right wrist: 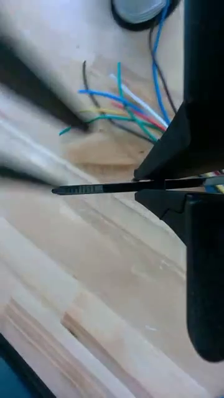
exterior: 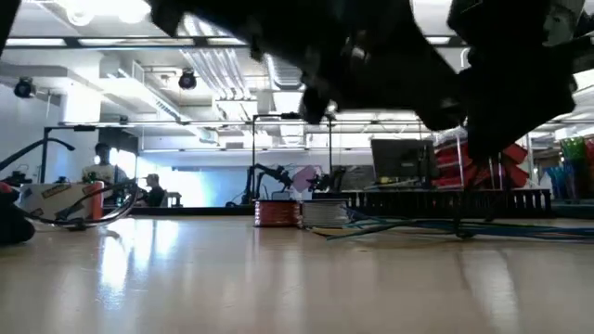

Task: Ziptie cables
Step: Wrap the black zip tie on the cables

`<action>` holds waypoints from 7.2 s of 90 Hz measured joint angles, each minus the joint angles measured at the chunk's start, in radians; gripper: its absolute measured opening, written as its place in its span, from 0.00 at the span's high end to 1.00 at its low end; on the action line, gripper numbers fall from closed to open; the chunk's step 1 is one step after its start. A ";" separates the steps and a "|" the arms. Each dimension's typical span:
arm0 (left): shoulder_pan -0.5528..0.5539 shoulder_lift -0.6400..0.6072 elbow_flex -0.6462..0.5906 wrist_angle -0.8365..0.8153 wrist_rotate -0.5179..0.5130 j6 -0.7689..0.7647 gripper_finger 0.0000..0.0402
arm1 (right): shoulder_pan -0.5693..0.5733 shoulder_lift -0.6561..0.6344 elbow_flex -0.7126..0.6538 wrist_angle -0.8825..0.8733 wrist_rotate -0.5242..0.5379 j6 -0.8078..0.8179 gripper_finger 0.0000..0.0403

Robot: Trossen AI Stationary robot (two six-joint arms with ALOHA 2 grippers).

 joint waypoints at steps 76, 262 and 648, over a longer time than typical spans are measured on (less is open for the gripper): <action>0.038 0.102 0.031 0.034 -0.062 -0.013 0.52 | -0.044 0.000 0.000 -0.016 0.001 0.066 0.98; -0.208 -0.121 -0.163 -0.743 -0.189 -0.847 1.00 | -0.060 0.000 -0.078 0.048 0.007 0.052 0.98; 0.001 0.159 0.154 -0.352 -0.030 -0.270 1.00 | -0.103 -0.052 -0.173 0.031 0.049 0.083 0.67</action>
